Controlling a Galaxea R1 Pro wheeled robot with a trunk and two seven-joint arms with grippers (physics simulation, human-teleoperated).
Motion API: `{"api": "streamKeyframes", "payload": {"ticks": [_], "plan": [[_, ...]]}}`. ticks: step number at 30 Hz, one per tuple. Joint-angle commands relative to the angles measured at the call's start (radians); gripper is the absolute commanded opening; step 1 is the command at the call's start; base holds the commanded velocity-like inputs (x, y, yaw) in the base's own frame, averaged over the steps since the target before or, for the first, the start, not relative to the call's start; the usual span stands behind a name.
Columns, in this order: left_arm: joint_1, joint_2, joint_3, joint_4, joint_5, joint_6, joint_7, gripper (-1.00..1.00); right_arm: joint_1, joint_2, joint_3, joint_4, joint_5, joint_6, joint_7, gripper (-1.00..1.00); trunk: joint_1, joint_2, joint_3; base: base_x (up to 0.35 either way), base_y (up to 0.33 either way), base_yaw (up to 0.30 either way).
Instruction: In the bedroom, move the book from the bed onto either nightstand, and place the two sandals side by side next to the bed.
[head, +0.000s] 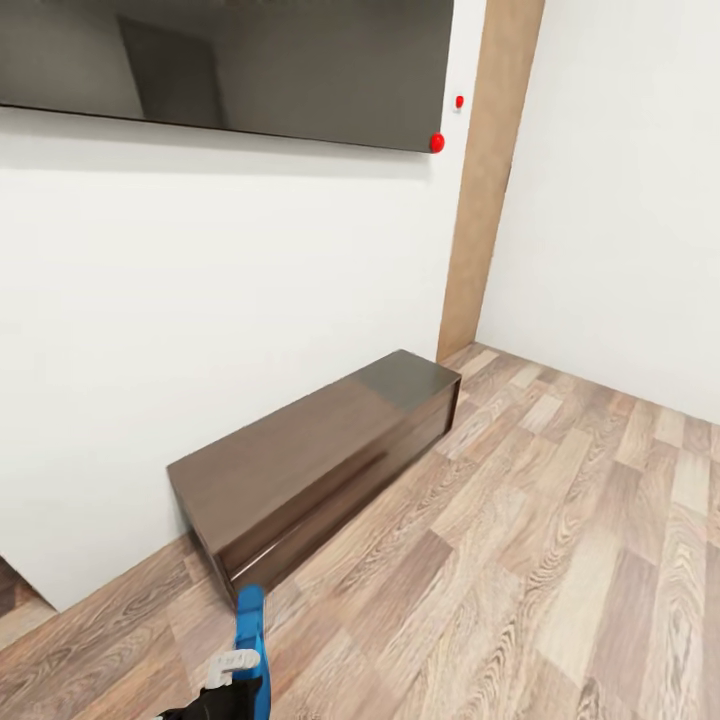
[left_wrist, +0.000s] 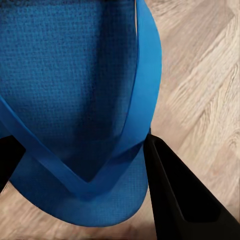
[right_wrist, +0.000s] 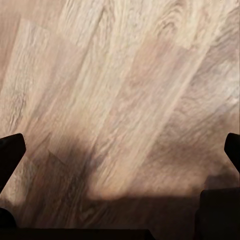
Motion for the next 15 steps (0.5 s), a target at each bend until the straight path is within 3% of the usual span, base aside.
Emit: {"api": "streamKeyframes", "payload": {"ticks": [1,8,10,14,15], "plan": [[-0.001,-0.001,0.005,0.001,0.003,0.004,-0.007,-1.00,0.000,0.000,-0.003,-0.001,-0.011,0.010,0.005,1.00,0.000,0.000,-0.001,0.000,0.000,0.295],[-0.001,-0.001,0.005,0.001,0.003,0.000,-0.004,-1.00,0.000,0.000,-0.004,-0.001,-0.011,0.010,0.005,1.00,0.000,0.000,-0.001,0.000,0.000,0.295],[-0.001,-0.001,0.005,0.001,0.002,-0.030,0.025,-1.00,0.000,0.000,-0.005,-0.001,-0.011,0.013,0.005,1.00,0.000,0.000,-0.001,0.000,0.000,0.295],[-0.001,-0.009,0.001,0.028,0.000,-0.114,0.173,-1.00,0.000,-0.002,-0.006,-0.001,-0.011,0.016,0.005,1.00,0.000,0.000,-0.001,0.000,0.000,0.295],[-0.001,-0.018,-0.001,0.053,-0.001,-0.142,0.249,-1.00,0.000,-0.002,-0.007,0.000,-0.012,0.017,0.006,1.00,0.000,0.000,-0.001,0.000,0.000,0.295]]}}
